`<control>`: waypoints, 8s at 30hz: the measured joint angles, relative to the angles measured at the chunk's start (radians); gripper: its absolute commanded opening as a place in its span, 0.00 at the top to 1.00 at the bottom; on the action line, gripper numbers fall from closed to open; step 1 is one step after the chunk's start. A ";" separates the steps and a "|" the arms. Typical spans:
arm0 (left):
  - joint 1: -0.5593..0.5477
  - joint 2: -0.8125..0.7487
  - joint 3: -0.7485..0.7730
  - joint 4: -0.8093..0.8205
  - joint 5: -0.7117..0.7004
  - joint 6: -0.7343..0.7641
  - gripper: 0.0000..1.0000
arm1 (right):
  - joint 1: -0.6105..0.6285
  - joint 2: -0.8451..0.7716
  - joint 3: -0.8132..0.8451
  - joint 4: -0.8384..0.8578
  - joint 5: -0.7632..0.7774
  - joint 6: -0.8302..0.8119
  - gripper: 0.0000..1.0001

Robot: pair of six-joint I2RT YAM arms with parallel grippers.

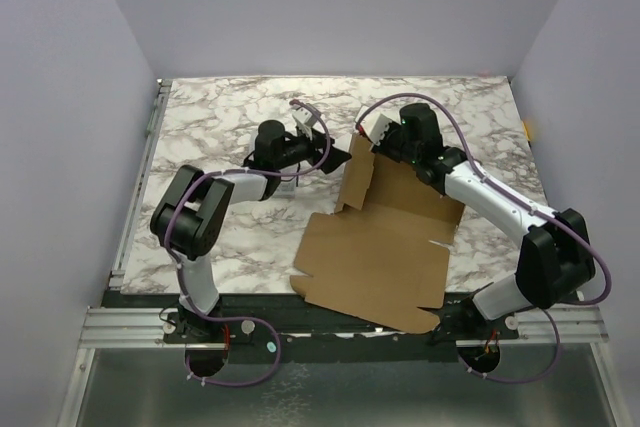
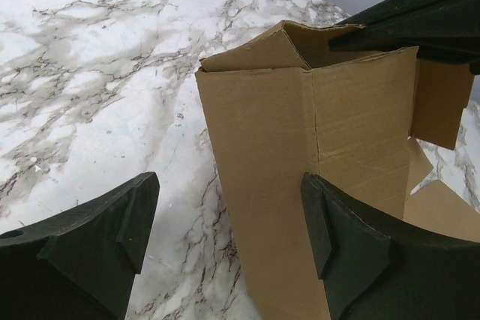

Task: Fold the paper box
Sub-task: Fold the paper box at the center of the board.

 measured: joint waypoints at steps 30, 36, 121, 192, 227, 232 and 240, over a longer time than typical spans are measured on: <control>0.013 -0.139 -0.190 -0.017 -0.027 -0.033 0.13 | 0.000 -0.002 0.010 -0.051 -0.020 -0.040 0.99; 0.033 -0.139 -0.190 -0.040 -0.027 -0.032 0.13 | 0.013 -0.005 0.013 -0.071 -0.026 -0.045 0.99; 0.337 -0.011 0.034 -0.078 0.120 0.327 0.03 | 0.070 0.015 -0.022 0.092 0.083 -0.399 0.99; 0.071 0.133 0.082 0.021 0.312 0.330 0.20 | 0.054 0.070 0.044 0.045 0.118 -0.257 0.99; -0.139 0.089 -0.045 0.194 -0.342 0.176 0.57 | 0.050 0.071 0.045 0.044 0.096 -0.192 0.99; -0.159 0.093 -0.042 0.196 -0.422 0.158 0.58 | 0.049 0.071 0.046 0.044 0.093 -0.184 0.99; -0.175 0.130 -0.027 0.241 -0.496 0.123 0.55 | 0.043 0.071 0.053 0.041 0.092 -0.157 0.99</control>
